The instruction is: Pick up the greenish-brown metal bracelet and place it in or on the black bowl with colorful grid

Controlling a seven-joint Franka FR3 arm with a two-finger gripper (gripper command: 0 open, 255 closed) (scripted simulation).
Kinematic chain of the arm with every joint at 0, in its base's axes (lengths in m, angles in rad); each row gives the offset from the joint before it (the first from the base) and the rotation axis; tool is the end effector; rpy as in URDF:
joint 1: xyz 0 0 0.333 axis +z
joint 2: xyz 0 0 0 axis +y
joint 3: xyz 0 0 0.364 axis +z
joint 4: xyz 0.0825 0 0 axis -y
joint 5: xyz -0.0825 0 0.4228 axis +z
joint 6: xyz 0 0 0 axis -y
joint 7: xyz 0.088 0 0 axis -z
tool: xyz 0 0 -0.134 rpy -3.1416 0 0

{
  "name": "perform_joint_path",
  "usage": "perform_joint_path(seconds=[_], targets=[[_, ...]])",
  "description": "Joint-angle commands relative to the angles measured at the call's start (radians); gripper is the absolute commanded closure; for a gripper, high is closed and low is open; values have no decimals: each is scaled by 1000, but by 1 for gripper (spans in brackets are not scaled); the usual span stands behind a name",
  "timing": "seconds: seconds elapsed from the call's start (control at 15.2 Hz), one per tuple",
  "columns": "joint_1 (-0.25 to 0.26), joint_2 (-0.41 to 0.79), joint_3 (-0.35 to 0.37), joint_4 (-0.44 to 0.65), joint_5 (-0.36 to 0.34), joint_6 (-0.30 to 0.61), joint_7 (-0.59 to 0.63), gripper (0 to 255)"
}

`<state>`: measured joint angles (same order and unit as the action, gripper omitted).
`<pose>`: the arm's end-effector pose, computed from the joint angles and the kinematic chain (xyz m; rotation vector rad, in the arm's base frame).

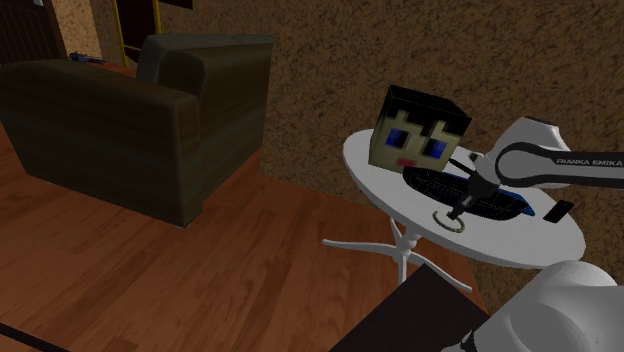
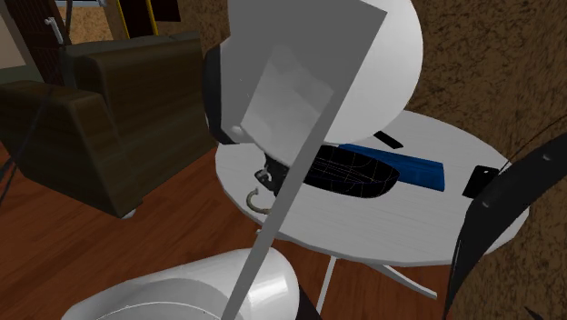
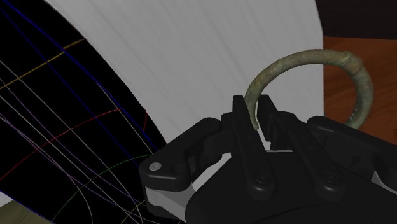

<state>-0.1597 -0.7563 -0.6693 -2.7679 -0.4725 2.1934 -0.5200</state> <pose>0.2407 -0.2610 0.3798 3.1045 0.1252 0.1885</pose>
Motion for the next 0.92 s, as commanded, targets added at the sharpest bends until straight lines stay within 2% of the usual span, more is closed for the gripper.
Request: perform_joint_path(seconds=[0.0, 0.86], targets=[[0, -16, 13, 18, 9, -34, -2, 255], [13, -80, 93, 150, 71, -230, -4, 255]])
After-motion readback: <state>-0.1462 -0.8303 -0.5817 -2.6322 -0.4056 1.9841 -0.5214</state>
